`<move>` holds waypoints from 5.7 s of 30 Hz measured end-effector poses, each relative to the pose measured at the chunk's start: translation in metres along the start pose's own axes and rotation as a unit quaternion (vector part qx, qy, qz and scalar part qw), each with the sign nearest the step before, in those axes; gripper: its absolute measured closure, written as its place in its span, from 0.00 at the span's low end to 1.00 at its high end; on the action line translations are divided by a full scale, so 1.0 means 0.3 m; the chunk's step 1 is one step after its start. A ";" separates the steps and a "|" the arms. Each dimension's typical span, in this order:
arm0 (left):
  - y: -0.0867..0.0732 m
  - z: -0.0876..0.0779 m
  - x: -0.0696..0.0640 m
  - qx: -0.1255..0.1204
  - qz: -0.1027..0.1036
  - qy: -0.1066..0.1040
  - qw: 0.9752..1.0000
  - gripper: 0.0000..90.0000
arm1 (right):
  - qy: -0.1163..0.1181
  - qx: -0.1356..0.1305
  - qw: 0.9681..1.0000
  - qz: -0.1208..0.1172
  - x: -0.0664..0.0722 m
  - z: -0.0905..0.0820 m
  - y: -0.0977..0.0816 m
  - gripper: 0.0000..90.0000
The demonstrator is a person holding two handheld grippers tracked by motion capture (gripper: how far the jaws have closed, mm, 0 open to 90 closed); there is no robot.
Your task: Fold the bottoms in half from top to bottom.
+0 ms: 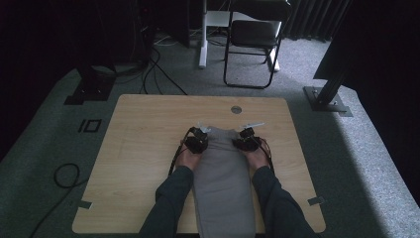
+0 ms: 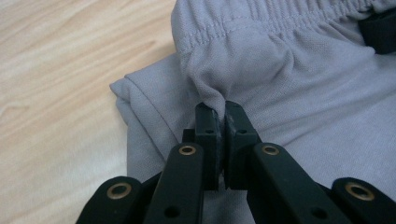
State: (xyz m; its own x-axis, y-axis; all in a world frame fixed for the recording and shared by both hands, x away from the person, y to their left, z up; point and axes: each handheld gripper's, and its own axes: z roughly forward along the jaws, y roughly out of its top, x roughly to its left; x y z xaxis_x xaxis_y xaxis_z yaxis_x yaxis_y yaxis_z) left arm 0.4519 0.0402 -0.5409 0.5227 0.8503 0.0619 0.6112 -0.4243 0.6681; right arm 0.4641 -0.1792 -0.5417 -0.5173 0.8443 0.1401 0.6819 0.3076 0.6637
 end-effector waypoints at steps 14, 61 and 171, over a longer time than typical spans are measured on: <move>0.059 -0.214 -0.007 -0.074 0.011 -0.036 0.997 0.97 | 0.035 -0.072 0.996 -0.034 0.005 -0.203 0.063 0.95; -0.022 -0.041 0.051 0.003 -0.010 -0.012 1.000 0.97 | 0.003 0.009 1.000 -0.010 0.038 0.013 0.026 0.94; -0.321 -0.314 -0.060 -0.069 0.038 -0.173 0.982 0.81 | 0.170 -0.015 0.984 -0.042 0.163 -0.217 -0.270 0.81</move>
State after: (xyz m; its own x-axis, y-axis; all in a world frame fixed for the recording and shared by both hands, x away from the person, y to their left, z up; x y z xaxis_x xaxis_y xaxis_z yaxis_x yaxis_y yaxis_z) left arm 0.3275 0.0951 -0.5364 0.7487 0.6512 -0.1242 0.4889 -0.4159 0.7668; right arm 0.3500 -0.1915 -0.5408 -0.7175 0.6191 0.3192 0.6170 0.3523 0.7037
